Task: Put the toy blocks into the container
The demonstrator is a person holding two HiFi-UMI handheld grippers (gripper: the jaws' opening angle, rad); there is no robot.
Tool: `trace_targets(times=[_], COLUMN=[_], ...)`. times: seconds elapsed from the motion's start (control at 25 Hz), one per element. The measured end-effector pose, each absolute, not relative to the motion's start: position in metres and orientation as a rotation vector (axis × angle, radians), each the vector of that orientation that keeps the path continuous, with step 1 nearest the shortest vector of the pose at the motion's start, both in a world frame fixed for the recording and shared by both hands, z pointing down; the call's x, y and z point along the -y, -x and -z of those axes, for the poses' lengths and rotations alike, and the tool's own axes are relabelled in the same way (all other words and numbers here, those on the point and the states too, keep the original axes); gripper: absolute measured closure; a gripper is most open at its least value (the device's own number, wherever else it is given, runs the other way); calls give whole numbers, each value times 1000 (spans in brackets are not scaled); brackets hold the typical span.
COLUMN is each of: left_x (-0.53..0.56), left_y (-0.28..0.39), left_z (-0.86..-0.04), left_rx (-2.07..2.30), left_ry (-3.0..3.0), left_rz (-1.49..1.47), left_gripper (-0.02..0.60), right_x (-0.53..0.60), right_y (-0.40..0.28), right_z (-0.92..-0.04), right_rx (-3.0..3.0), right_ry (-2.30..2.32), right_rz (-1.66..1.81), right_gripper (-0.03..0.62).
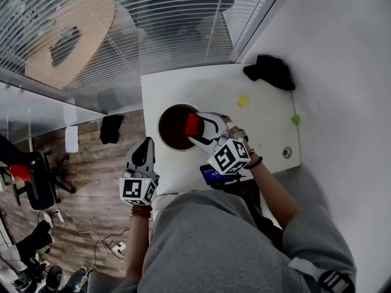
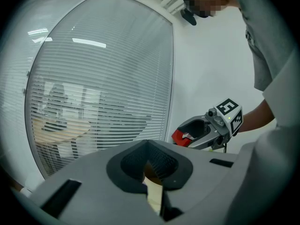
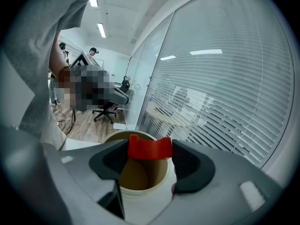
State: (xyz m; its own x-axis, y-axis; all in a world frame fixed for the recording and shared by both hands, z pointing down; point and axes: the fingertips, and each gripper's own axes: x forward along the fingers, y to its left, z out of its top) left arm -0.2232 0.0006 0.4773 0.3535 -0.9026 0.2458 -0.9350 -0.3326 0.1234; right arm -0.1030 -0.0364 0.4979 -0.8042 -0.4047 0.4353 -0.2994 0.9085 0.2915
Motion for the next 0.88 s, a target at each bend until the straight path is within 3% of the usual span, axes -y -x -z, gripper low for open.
trace_targets(times=[0.56,0.68,0.88], left_x=[-3,-4,-3], left_y=[221,221,223], left_z=[-482,-484,-484], left_rx=[1636,1637,1639], left_ry=[-2375,-2372,-2369], left_rz=[-206,-209,-208], left_gripper=[574,574,574], right_x=[20,21,29], right_y=[115,115,106], right_z=[-504,-500,-497], right_rx=[2595,2611,2623], right_ry=[-442,-460,-520], right_rz=[272,281,251], right_gripper=[299,352,353])
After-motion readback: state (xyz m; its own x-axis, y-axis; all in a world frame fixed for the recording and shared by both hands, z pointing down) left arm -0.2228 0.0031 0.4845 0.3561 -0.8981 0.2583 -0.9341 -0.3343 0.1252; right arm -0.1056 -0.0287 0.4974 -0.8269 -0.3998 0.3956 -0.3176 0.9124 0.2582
